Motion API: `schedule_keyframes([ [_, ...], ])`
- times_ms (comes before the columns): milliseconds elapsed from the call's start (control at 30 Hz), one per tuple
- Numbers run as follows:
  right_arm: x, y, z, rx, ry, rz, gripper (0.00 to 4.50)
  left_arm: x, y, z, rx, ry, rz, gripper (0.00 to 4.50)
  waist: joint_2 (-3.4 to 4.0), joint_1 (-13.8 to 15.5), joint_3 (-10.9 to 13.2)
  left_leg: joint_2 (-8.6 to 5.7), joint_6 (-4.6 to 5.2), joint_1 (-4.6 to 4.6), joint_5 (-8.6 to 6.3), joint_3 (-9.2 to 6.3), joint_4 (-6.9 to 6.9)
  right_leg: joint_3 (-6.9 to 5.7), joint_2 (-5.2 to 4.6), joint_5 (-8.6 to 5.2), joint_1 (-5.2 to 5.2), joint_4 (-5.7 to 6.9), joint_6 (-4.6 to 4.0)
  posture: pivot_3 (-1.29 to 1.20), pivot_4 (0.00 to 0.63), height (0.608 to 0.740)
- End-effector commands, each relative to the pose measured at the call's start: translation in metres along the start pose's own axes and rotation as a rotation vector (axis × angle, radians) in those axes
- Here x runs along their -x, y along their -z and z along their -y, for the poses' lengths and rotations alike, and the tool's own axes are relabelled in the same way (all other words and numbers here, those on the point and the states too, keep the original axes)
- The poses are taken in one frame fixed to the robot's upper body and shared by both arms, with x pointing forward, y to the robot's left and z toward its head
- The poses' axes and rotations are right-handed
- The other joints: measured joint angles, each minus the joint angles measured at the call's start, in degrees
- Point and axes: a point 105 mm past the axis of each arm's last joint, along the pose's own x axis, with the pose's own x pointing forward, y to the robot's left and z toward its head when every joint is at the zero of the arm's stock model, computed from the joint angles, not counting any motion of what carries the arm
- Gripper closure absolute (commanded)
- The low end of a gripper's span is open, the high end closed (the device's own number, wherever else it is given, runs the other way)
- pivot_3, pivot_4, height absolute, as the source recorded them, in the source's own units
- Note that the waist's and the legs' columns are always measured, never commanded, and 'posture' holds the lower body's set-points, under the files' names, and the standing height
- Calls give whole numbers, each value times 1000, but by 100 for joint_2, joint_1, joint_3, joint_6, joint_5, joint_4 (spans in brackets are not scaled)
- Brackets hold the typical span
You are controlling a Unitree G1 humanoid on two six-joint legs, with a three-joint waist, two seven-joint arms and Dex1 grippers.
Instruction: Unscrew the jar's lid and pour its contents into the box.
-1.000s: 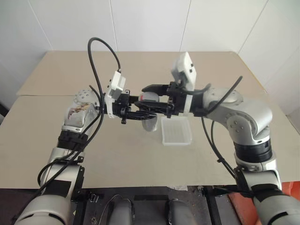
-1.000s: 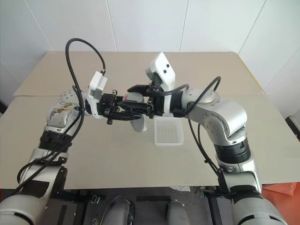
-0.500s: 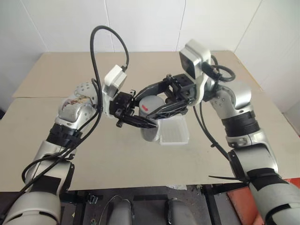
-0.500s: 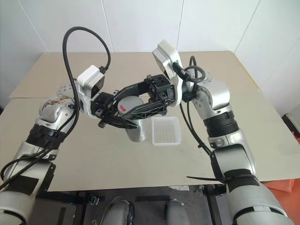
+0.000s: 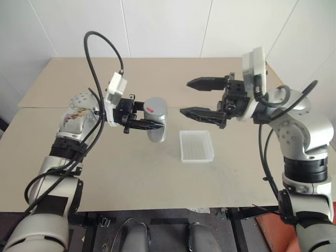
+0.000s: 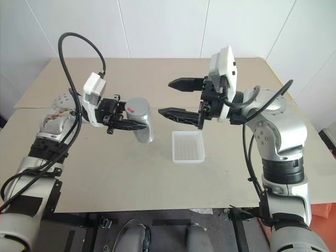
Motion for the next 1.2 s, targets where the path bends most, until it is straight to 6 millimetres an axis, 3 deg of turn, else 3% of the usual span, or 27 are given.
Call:
schedule_keyframes([
  [33,-24,-1,-6,22,101,-59,72,-5,-5,-5,-50,-35,16,2479,0,-3,0,0,0,0,0,0,0,1,0,0,0,1,0,0,150,740],
  [233,-52,11,-10,24,136,-105,72,-12,-7,-6,-53,-36,39,2479,0,19,0,-2,0,-9,0,-1,1,-1,-2,0,-3,-1,0,0,150,740],
  [433,-56,20,4,1,194,-118,72,-10,-12,-3,-53,-21,61,2479,0,27,0,-4,0,-8,0,-2,2,-4,-4,0,0,-1,0,0,150,740],
  [667,-30,17,14,0,217,-91,72,1,-11,2,-31,-24,55,2479,0,28,0,-3,0,-9,0,-3,1,-4,-3,0,0,-2,0,0,150,740],
  [1033,9,15,13,2,185,-68,72,11,-12,6,-8,-32,55,2479,0,27,0,-3,0,-7,0,-3,0,-4,-3,0,2,-3,0,0,150,740],
  [1200,10,2,-4,17,78,-17,72,14,-15,2,-3,-51,67,2479,0,2,0,-2,0,-6,0,-3,1,-2,-2,0,2,-3,0,0,150,740],
])
